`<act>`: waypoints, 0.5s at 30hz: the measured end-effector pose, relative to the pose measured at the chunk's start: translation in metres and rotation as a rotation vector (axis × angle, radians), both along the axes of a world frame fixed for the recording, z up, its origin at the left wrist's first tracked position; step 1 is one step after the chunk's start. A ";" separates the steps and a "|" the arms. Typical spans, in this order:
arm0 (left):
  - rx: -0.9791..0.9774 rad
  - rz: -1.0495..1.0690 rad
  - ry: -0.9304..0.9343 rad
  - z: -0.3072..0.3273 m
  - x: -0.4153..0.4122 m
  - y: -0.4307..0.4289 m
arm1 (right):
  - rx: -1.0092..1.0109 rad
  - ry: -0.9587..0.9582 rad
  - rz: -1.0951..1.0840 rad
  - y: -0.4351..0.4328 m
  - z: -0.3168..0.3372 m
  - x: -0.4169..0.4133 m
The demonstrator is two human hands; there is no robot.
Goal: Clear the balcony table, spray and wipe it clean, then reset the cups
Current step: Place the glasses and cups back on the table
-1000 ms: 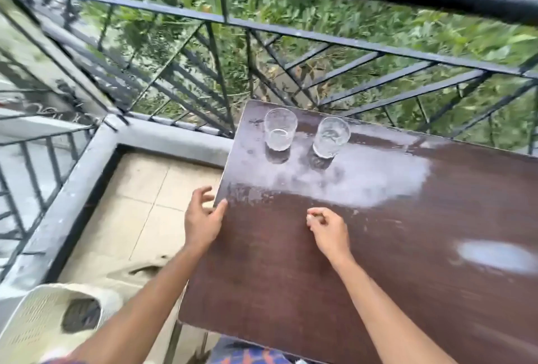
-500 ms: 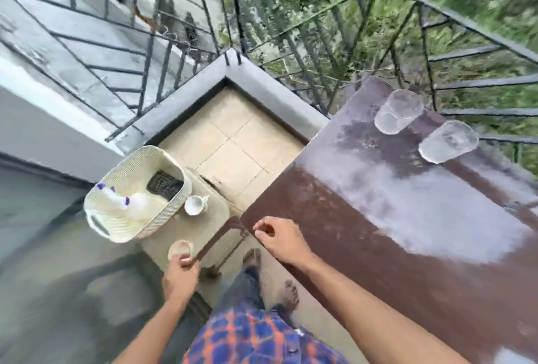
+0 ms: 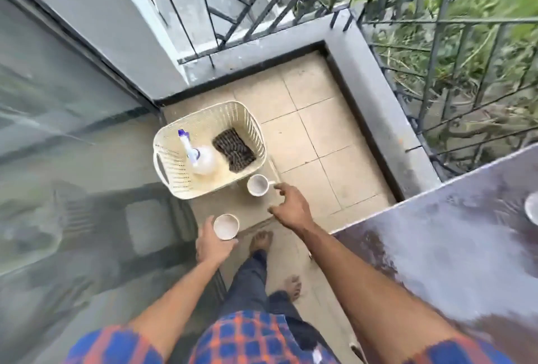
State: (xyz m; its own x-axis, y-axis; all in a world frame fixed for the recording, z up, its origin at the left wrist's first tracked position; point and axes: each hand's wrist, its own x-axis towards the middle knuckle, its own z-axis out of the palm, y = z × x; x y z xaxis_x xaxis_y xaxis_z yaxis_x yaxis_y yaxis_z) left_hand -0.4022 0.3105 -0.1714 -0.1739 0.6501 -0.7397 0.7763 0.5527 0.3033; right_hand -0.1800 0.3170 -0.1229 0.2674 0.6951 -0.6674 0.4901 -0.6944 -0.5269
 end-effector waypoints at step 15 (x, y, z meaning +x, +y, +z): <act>-0.081 -0.552 0.135 -0.056 0.008 0.038 | -0.217 -0.115 0.085 0.073 -0.100 -0.035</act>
State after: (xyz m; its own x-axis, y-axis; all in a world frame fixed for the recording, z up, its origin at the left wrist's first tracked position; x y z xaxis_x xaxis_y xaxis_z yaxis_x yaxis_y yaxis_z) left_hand -0.3939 0.3480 -0.2273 0.0790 0.6132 -0.7860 0.9853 0.0720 0.1552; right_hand -0.2147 0.3895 -0.2226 0.2968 0.5623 -0.7718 0.5999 -0.7386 -0.3074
